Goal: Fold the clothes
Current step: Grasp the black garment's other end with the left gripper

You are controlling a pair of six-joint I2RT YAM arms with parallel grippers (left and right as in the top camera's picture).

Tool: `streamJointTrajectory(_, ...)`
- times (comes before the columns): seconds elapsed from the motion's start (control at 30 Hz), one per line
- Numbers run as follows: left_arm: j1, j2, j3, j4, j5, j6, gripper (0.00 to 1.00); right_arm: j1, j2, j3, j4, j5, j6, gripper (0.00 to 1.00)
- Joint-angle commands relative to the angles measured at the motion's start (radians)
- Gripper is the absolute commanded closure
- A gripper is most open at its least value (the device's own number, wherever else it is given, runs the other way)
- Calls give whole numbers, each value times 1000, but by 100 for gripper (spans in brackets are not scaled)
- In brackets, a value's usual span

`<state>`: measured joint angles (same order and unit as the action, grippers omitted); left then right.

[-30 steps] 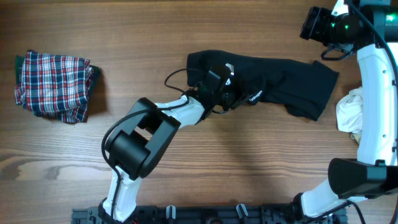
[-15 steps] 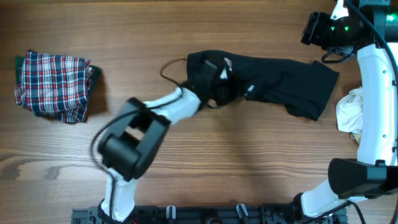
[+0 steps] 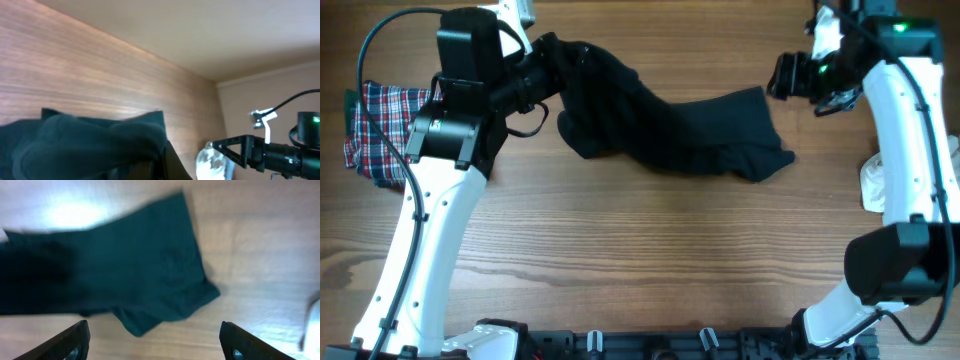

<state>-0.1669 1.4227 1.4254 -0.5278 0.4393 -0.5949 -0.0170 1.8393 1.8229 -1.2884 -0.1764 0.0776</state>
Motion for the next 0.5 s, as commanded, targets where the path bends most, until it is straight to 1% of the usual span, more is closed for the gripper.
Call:
streamJointTrajectory(0.0,6,-27,4,-18,-64,65,96,-3,20,-135,60,-85,-53,16)
streamJointTrajectory(0.07,6,-27,4,-18,-72,64,96,-3,20,-269,162,-156,-53,20)
streamJointTrajectory(0.13,6,-27,4,-18,-71,65,96,-3,20,-398,280,-226,-47,21)
streamJointTrajectory(0.17,6,-27,4,-18,-71,65,96,-3,20,-459,351,-241,-23,20)
streamJointTrajectory(0.2,6,-27,4,-18,-71,65,96,-3,20,-504,393,-241,22,16)
streamJointTrajectory(0.23,6,-27,4,-18,-71,65,96,-3,20,-533,419,-242,57,15)
streamJointTrajectory(0.37,5,-27,4,-23,-71,64,96,-3,20,-604,596,-206,331,15)
streamJointTrajectory(0.4,5,-27,4,-24,-71,64,96,-3,21,-604,627,-198,390,18)
streamJointTrajectory(0.43,5,-27,4,-24,-71,64,96,-3,21,-604,649,-184,431,23)
streamJointTrajectory(0.47,5,-27,4,-27,-71,64,96,-3,21,-604,682,-155,486,32)
